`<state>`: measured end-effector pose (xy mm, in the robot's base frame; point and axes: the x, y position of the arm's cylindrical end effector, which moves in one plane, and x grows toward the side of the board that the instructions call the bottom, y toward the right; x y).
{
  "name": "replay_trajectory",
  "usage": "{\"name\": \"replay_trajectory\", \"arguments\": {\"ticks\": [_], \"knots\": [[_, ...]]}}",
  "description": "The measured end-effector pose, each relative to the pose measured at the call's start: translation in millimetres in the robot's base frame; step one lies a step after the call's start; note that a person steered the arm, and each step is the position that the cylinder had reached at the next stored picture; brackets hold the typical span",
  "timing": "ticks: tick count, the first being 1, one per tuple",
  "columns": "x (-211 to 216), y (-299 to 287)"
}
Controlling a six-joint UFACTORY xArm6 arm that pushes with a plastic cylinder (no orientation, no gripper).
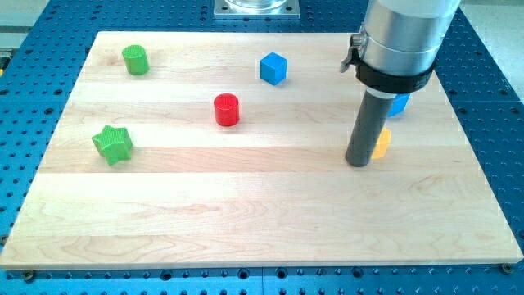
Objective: Place the red circle diagonally to the bottom left of the triangle
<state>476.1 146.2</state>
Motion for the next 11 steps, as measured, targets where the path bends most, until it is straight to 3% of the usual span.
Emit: {"name": "replay_trajectory", "arguments": {"ticks": [1,2,3,4,5,6,8,9,10,11], "knots": [[-17.6,39.0],[14.7,20.3],[-0.9,80.3],[-11.2,88.0],[11.4,63.0],[18.7,-54.9],[-20.1,-233.5],[-73.1,-250.4],[-92.6,-215.0],[-59.6,-150.8]]}}
